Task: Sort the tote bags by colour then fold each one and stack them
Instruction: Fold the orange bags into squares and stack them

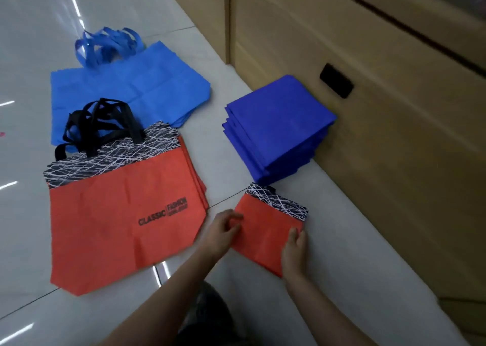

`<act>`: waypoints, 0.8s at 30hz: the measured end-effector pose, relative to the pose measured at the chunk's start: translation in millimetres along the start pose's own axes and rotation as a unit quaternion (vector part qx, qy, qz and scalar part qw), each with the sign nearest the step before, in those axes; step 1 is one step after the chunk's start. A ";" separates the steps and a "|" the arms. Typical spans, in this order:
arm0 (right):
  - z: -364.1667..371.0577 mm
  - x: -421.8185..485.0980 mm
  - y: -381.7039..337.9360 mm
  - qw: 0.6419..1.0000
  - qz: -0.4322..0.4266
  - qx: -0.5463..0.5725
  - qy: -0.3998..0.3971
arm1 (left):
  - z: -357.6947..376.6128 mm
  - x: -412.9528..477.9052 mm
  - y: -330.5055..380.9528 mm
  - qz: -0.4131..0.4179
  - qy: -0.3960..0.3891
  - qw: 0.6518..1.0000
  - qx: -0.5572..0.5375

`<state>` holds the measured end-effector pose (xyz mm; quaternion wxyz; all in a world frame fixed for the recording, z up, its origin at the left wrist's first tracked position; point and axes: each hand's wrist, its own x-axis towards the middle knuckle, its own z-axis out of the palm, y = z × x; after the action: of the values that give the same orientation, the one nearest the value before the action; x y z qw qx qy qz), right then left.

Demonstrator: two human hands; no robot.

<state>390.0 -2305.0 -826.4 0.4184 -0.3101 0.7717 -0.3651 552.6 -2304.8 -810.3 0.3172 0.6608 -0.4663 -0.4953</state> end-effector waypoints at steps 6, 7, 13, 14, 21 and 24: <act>-32.4 17.1 8.4 0.998 -0.006 -0.021 0.063 | 37.1 17.7 17.5 0.045 -0.051 0.986 0.149; -37.5 16.9 14.0 0.996 0.008 -0.025 0.084 | 38.3 16.9 19.0 0.047 -0.056 0.985 0.159; -42.0 41.0 -3.8 0.969 0.097 0.106 0.203 | 33.9 17.6 13.6 0.086 -0.042 0.976 0.197; -37.3 49.1 -15.0 0.964 0.105 0.122 0.210 | 31.0 18.1 13.4 0.088 -0.032 0.976 0.197; -20.4 78.6 -48.0 0.970 0.145 0.067 0.185 | 4.0 19.5 9.8 0.104 0.001 0.974 0.202; -32.2 78.3 -44.5 0.965 0.143 -0.097 0.194 | -6.4 20.3 6.2 0.104 -0.001 0.976 0.192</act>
<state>333.8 -2380.6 -810.3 0.2762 -0.1583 0.9064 -0.2777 558.3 -2326.2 -810.1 0.2337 0.6568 -0.6188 -0.3620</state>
